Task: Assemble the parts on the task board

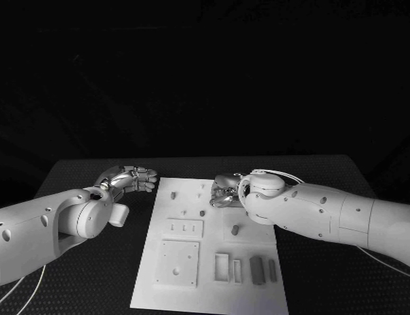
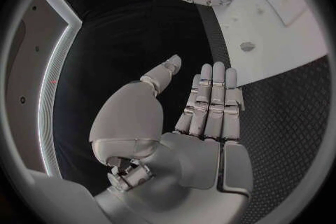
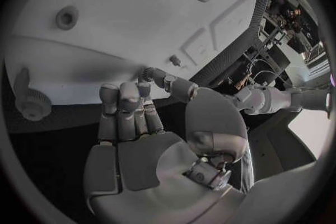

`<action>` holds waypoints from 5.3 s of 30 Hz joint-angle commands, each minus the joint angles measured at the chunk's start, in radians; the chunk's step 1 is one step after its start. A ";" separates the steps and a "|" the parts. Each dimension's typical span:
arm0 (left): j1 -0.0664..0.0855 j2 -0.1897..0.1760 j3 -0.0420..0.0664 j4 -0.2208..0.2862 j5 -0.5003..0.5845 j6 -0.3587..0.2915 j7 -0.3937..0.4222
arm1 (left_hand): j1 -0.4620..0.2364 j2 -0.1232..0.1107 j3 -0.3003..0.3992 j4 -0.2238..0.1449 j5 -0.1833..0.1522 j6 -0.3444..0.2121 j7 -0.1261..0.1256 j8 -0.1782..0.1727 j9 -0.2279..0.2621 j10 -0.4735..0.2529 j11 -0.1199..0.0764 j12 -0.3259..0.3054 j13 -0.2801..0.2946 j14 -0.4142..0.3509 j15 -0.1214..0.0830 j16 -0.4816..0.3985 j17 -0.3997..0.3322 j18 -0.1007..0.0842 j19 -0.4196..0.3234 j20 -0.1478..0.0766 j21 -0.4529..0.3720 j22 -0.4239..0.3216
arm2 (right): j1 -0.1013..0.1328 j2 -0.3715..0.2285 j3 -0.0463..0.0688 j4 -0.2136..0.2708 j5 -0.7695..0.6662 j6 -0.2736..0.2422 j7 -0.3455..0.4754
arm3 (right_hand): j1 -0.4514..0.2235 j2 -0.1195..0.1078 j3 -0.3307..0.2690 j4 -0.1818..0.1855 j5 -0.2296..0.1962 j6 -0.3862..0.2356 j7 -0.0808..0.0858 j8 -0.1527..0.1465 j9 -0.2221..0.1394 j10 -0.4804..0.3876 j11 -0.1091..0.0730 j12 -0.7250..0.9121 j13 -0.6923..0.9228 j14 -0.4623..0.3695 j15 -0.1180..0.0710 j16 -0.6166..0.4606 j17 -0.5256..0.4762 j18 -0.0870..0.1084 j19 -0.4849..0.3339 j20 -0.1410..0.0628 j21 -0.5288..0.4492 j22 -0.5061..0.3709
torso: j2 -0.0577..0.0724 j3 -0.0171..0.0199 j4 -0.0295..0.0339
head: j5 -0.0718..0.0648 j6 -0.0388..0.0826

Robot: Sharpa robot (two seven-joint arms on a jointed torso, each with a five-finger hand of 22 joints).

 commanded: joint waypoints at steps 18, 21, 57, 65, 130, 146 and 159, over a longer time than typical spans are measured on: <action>0.001 -0.001 0.000 0.001 -0.004 0.023 -0.001 | -0.011 -0.004 0.002 0.005 -0.005 -0.006 -0.001 -0.004 0.003 -0.002 0.002 -0.005 0.003 -0.004 0.003 0.000 0.002 0.020 -0.011 0.000 0.004 0.021 | -0.002 0.003 -0.005 -0.001 -0.046 -0.040 0.009 | 0.019 -0.027 -0.014 0.012 0.001 -0.054 0.022 -0.020 -0.006 -0.016 0.018 0.011 -0.020 -0.005 0.016 -0.007 0.004 0.041 0.000 0.005 -0.009 0.001 | 0.000 -0.0003 0.0003 | -0.002 0.001; 0.001 -0.001 0.000 0.001 -0.004 0.024 -0.001 | -0.011 -0.004 0.002 0.006 -0.006 -0.006 -0.001 -0.004 0.003 -0.002 0.002 -0.005 0.003 -0.004 0.003 0.000 0.002 0.020 -0.011 0.000 0.004 0.021 | -0.002 0.003 -0.006 0.000 -0.046 -0.049 0.012 | 0.020 -0.031 -0.015 0.014 0.001 -0.059 0.024 -0.021 -0.007 -0.017 0.019 0.012 -0.022 -0.005 0.017 -0.007 0.005 0.041 0.000 0.006 -0.009 0.002 | 0.000 -0.0006 0.0001 | -0.002 0.002; 0.001 0.001 0.000 -0.004 -0.004 0.030 -0.004 | -0.010 -0.005 0.003 0.007 -0.008 -0.006 -0.001 -0.005 0.005 -0.002 0.002 -0.007 0.004 -0.005 0.004 0.000 0.002 0.021 -0.012 0.001 0.004 0.021 | -0.002 0.001 -0.005 -0.010 -0.030 -0.155 0.053 | 0.024 -0.047 -0.031 0.038 0.001 -0.059 0.024 -0.013 -0.005 -0.014 0.019 0.035 -0.043 0.005 0.017 -0.001 0.008 0.041 0.013 0.004 -0.008 0.005 | 0.000 -0.0006 0.0005 | 0.001 0.004; 0.001 -0.002 0.000 -0.004 -0.011 0.028 -0.002 | -0.010 -0.005 0.004 0.007 -0.008 -0.006 -0.001 -0.005 0.005 -0.002 0.002 -0.007 0.005 -0.005 0.004 0.000 0.002 0.021 -0.012 0.001 0.004 0.021 | -0.002 -0.034 -0.006 0.001 -0.011 -0.233 0.185 | 0.056 -0.092 -0.124 -0.041 0.002 -0.025 0.012 0.011 0.004 0.001 0.007 0.058 -0.055 0.015 0.007 0.001 0.008 0.041 0.024 -0.003 -0.001 0.011 | 0.000 -0.0005 0.0001 | 0.005 0.007; -0.001 -0.001 0.000 -0.010 -0.031 0.026 0.005 | -0.009 -0.005 0.004 0.007 -0.009 -0.006 -0.002 -0.005 0.009 -0.001 0.001 -0.008 0.008 -0.004 0.004 0.001 0.003 0.021 -0.012 0.001 0.005 0.022 | -0.072 0.026 -0.024 -0.128 -0.112 -0.305 0.239 | 0.173 -0.104 -0.262 -0.073 0.001 0.075 -0.020 0.029 -0.016 0.044 -0.023 0.081 -0.106 0.039 -0.023 -0.013 0.010 0.041 0.035 -0.016 -0.019 0.019 | 0.000 -0.0009 -0.0003 | 0.011 -0.001; -0.001 -0.001 0.000 -0.010 -0.031 0.027 0.005 | -0.010 -0.004 0.003 0.008 -0.009 -0.006 -0.002 -0.005 0.010 -0.001 0.001 -0.009 0.008 -0.004 0.004 0.001 0.003 0.021 -0.012 0.001 0.006 0.022 | -0.072 0.030 -0.025 -0.131 -0.113 -0.265 0.242 | 0.176 -0.036 -0.187 -0.059 0.001 0.111 -0.029 0.047 -0.015 0.042 -0.031 0.086 -0.109 0.039 -0.029 -0.015 0.013 0.041 0.033 -0.012 -0.022 0.022 | 0.000 -0.0007 -0.0006 | 0.009 -0.004; -0.001 -0.001 0.000 -0.011 -0.031 0.026 0.005 | -0.010 -0.004 0.004 0.008 -0.008 -0.006 -0.002 -0.005 0.011 -0.001 0.001 -0.009 0.009 -0.004 0.004 0.001 0.003 0.021 -0.012 0.001 0.006 0.022 | -0.072 0.028 -0.025 -0.129 -0.118 -0.296 0.235 | 0.147 -0.011 -0.161 -0.062 0.001 0.176 -0.051 0.084 0.001 0.050 -0.051 0.094 -0.112 0.043 -0.047 -0.014 0.015 0.041 0.032 -0.012 -0.016 0.031 | -0.001 -0.0009 -0.0011 | 0.008 -0.005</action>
